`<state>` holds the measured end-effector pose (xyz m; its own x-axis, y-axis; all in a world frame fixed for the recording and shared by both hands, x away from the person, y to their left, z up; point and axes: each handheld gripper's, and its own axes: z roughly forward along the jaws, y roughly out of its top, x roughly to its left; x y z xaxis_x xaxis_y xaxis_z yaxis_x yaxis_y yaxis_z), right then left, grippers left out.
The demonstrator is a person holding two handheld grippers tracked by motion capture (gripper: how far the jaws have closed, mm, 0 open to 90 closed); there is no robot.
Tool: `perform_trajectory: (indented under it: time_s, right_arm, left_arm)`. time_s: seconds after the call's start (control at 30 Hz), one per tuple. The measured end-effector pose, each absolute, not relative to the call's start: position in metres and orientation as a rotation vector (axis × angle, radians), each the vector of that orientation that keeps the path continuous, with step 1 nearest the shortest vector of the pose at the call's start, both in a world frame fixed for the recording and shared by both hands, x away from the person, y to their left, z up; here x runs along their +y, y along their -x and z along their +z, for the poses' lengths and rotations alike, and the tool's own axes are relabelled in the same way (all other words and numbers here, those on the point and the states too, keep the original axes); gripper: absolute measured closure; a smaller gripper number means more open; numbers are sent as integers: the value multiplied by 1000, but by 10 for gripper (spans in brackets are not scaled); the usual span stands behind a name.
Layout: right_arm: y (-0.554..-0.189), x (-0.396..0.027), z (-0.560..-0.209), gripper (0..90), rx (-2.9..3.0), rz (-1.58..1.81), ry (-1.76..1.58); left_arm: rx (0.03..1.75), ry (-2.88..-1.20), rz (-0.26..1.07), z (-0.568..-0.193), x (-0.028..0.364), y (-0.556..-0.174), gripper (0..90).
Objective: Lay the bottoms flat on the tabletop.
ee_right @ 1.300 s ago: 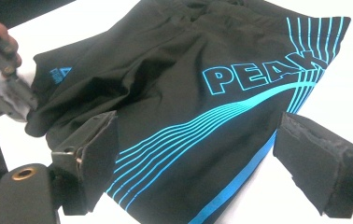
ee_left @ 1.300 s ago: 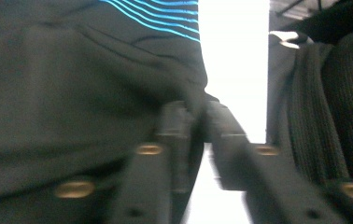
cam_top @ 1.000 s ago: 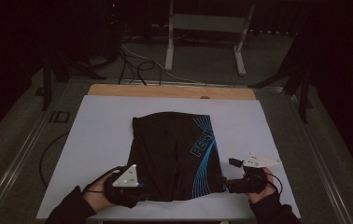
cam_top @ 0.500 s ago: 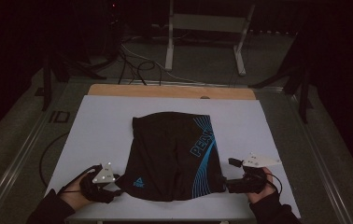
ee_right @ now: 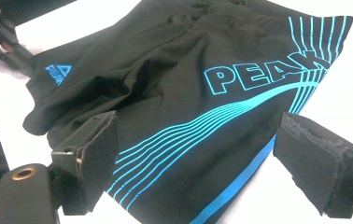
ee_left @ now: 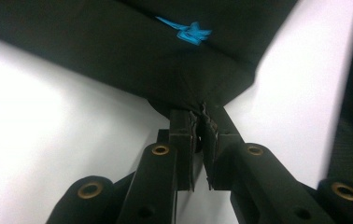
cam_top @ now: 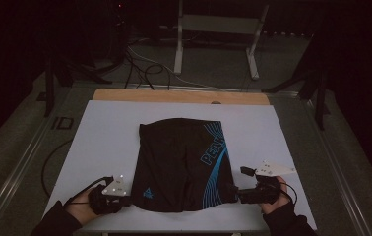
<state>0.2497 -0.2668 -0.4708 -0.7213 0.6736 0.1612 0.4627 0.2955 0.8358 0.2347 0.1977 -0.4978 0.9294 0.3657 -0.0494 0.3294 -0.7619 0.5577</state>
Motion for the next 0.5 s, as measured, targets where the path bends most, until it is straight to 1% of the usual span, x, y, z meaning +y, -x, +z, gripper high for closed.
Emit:
perform_trajectory:
  time_s: [0.13,0.3,0.5]
  right_arm:
    - [-249,-267,-470,146,2339,1394,-1053]
    - [-249,-267,-470,146,2337,1393,-1055]
    - [-249,-267,-470,145,2335,1390,-1054]
  left_arm:
    - [502,-2434,20,-489,196,-229,835]
    - [598,-2329,-64,-483,206,-229,835]
    - [670,-2366,-113,-497,213,-227,834]
